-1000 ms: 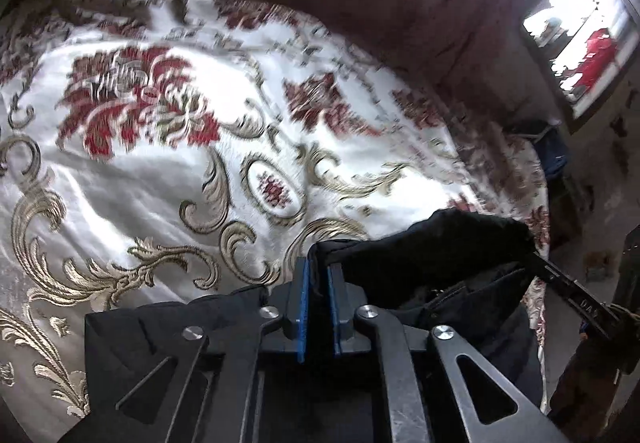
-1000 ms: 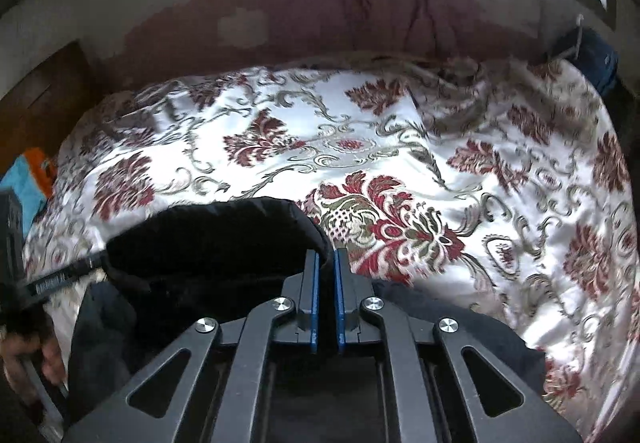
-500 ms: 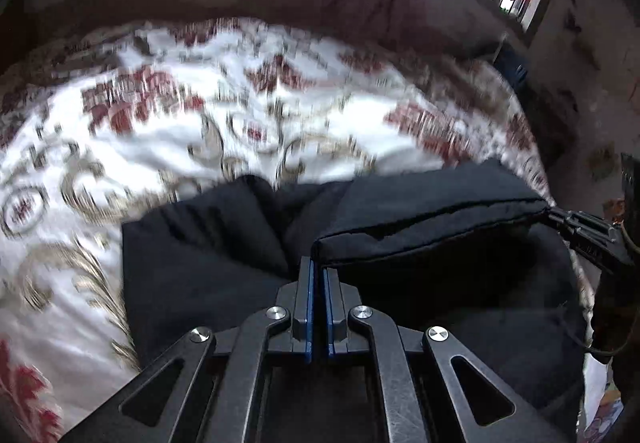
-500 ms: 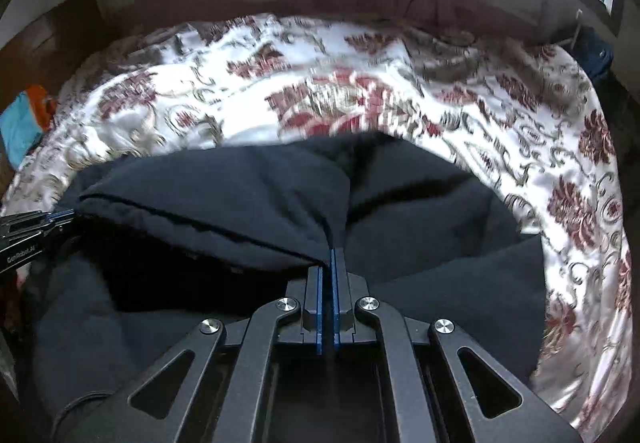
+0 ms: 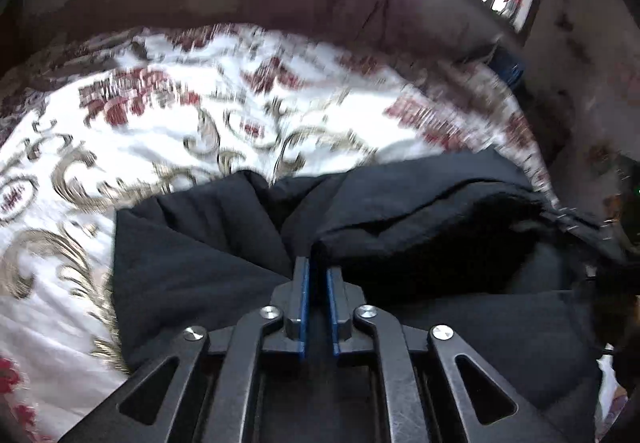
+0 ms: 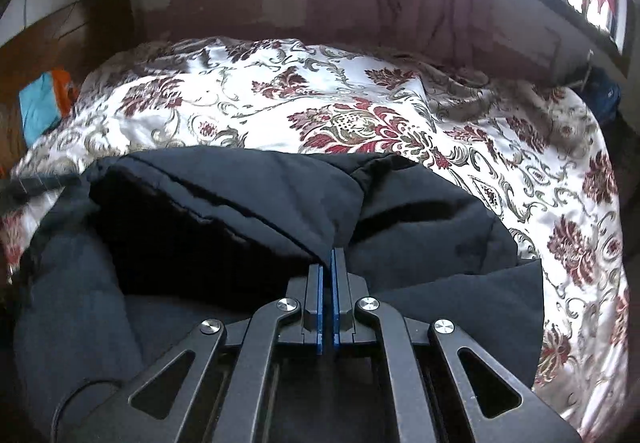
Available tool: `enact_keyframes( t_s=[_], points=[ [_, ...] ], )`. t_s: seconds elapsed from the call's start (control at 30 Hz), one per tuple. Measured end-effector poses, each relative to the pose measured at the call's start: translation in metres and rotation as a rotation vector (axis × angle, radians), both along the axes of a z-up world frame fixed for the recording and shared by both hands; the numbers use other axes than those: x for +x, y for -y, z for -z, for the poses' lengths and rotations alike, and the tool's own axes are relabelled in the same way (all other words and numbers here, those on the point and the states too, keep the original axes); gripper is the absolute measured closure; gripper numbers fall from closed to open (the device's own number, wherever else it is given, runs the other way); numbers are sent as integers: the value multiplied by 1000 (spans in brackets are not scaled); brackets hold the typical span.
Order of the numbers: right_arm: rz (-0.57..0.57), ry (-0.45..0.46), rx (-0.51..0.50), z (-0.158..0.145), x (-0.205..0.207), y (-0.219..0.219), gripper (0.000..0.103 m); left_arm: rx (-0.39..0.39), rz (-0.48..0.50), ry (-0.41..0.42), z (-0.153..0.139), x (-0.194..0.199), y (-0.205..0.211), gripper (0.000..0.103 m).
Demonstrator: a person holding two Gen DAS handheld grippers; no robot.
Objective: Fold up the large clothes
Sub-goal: 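Lift the hem with both tools and fold it toward the collar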
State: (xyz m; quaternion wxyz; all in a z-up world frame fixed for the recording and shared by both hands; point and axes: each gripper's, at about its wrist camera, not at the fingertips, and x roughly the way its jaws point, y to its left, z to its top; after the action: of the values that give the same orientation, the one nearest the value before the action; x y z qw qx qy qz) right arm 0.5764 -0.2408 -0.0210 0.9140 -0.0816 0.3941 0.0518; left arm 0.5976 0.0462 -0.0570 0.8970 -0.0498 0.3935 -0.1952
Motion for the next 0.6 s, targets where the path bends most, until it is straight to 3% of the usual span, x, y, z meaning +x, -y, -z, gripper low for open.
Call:
enact_keyframes(
  t_s=[0.1, 0.2, 0.23, 0.3, 0.4, 0.43, 0.5, 0.53, 0.6],
  points=[
    [0, -2, -7, 3, -2, 0, 100, -106, -3, 85, -27, -15, -17, 87],
    [3, 6, -5, 5, -1, 0, 100, -210, -25, 173, -48, -17, -24, 63],
    [4, 6, -4, 2, -2, 0, 100, -224, -32, 181, -51, -13, -21, 56],
    [19, -27, 15, -8, -1, 3, 99, -240, -30, 129, -48, 9, -4, 56],
    [6, -40, 108, -38, -2, 10, 97, -205, 10, -54, -19, 47, 28, 57],
    [-8, -15, 132, -55, -2, 11, 95, -137, 26, -125, -3, 59, 43, 59],
    [-34, 10, 158, -71, 4, 7, 83, -62, 48, -111, 8, 59, 55, 62],
    [-44, 15, 170, -75, 10, 3, 71, -61, 54, -93, 9, 56, 56, 62],
    [-66, -5, 182, -71, 30, -10, 66, -76, 64, -68, 12, 50, 53, 62]
  ],
)
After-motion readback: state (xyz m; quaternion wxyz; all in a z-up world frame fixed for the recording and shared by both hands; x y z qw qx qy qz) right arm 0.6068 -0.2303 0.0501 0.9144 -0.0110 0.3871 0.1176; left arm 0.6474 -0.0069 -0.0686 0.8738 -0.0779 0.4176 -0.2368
